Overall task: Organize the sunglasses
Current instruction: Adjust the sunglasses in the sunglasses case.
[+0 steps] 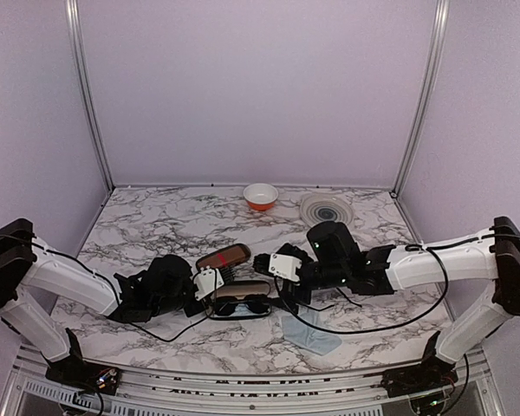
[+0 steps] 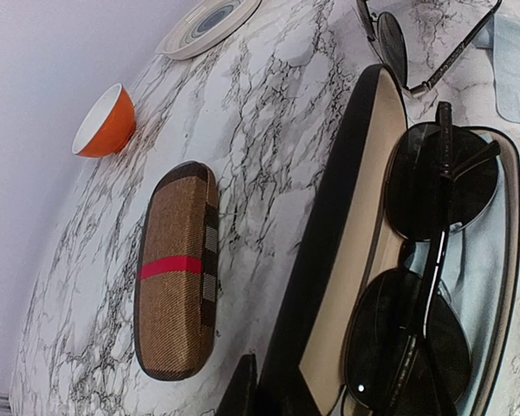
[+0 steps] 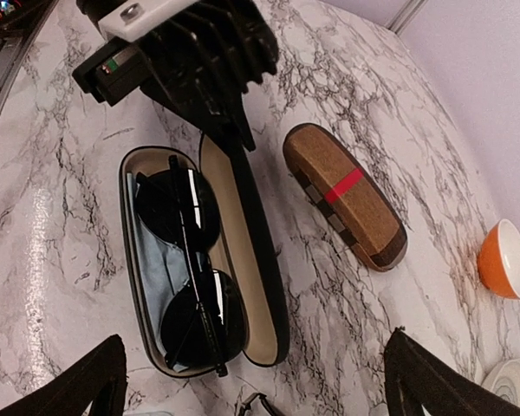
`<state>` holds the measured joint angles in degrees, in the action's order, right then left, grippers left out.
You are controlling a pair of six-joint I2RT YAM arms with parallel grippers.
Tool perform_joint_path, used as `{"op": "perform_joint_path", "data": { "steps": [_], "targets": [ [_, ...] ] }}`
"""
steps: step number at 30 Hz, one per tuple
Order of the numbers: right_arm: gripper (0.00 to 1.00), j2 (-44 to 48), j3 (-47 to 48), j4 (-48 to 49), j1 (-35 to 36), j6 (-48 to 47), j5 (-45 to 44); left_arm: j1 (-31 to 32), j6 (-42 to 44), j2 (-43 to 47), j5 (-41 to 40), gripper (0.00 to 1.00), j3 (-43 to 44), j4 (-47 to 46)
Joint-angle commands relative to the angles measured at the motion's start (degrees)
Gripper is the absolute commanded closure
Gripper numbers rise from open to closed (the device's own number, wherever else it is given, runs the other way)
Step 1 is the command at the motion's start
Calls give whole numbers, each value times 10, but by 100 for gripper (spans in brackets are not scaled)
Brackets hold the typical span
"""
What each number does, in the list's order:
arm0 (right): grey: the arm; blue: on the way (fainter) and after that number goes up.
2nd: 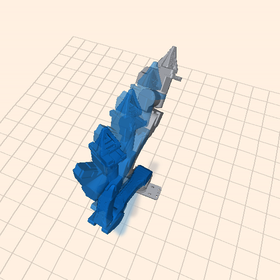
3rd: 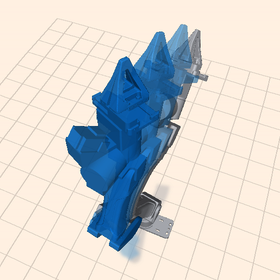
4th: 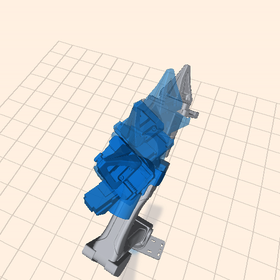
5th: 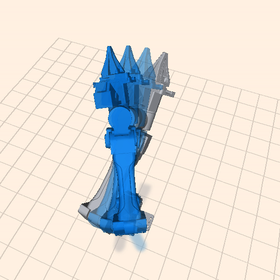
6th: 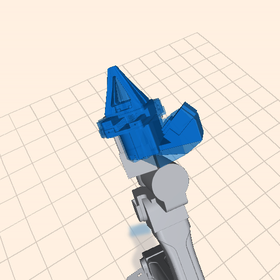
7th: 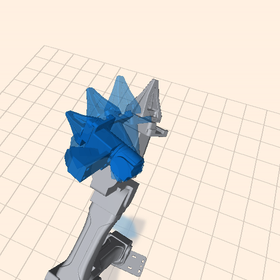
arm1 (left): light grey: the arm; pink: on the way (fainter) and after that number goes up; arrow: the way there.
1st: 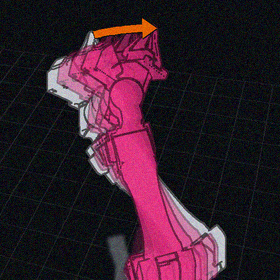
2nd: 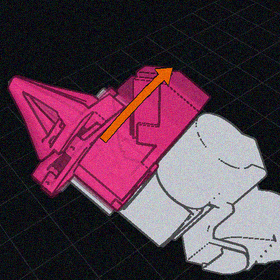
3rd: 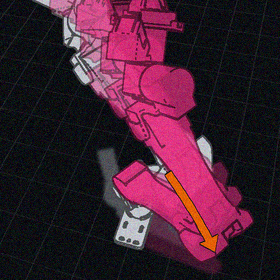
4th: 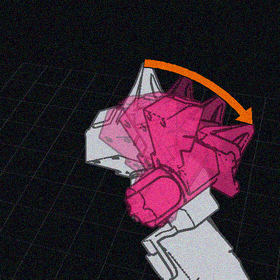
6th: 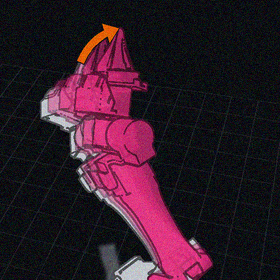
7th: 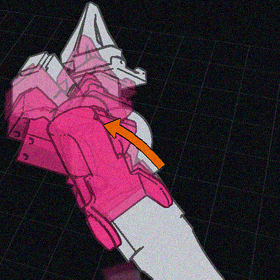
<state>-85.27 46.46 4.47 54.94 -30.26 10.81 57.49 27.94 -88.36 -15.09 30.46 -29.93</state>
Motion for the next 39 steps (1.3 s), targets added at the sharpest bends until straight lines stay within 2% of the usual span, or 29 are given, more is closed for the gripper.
{"op": "perform_joint_path", "data": {
  "steps": [1, 6, 10, 26, 34, 39],
  "targets": [
    [0, -31, 14, 13, 27, -29, -47, 6, 5, 10, 0, 100, -7, 2],
    [0, -65, -3, 57, 62, -78, -138, 9, 7, 4, -5, 100, -7, 1],
    [0, -86, 1, 82, 67, -90, -177, 11, 8, 2, -8, 100, -9, -2],
    [0, -138, 35, 55, 71, -96, -129, 13, 8, -5, -15, 100, -12, -10],
    [0, -94, 32, 56, 71, -85, -99, 14, 12, -6, -20, 100, -14, -12],
    [0, -79, 28, 88, 67, -30, -188, 15, 10, -8, -24, 100, -12, -12]
  ]
}}
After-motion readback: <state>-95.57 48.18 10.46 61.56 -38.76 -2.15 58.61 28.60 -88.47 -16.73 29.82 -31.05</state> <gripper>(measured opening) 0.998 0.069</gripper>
